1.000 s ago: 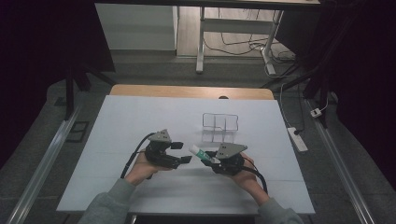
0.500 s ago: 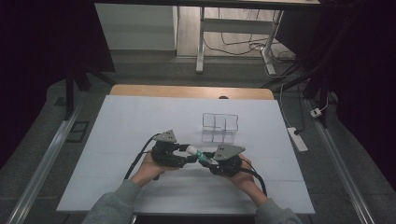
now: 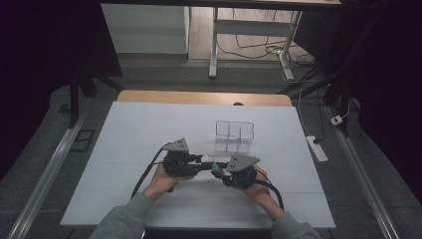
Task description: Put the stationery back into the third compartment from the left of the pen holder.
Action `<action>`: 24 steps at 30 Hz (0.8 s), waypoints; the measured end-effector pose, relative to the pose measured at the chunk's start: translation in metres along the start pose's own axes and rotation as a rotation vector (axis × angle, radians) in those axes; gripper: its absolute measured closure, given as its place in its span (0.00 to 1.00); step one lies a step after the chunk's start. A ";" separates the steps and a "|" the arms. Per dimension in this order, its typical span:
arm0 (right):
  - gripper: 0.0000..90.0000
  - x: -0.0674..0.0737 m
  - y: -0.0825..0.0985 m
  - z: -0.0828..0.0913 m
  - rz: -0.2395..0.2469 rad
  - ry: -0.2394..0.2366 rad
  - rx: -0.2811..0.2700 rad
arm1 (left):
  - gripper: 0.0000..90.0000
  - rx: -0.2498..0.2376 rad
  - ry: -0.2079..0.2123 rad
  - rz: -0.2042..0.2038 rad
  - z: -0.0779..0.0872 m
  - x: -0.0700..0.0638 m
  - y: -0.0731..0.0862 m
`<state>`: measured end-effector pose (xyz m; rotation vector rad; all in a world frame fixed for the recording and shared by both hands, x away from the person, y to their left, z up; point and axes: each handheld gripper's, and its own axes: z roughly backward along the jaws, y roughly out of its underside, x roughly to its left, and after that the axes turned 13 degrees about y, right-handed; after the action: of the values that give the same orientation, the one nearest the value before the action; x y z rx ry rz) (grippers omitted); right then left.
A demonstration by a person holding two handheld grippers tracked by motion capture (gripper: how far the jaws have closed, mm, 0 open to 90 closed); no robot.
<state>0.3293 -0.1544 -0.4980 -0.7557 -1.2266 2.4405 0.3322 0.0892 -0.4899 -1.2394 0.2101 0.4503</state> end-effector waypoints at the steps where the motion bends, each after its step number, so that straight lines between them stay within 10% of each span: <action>1: 0.73 0.000 0.000 0.000 0.002 0.000 0.001 | 0.71 -0.001 0.006 -0.002 0.000 0.000 0.000; 24: 0.51 -0.015 0.005 0.012 -0.160 0.029 -0.005 | 0.72 -0.044 -0.062 -0.001 0.025 0.005 -0.003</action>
<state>0.3346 -0.1725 -0.4910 -0.6644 -1.2325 2.2915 0.3362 0.1127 -0.4816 -1.2663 0.1477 0.4938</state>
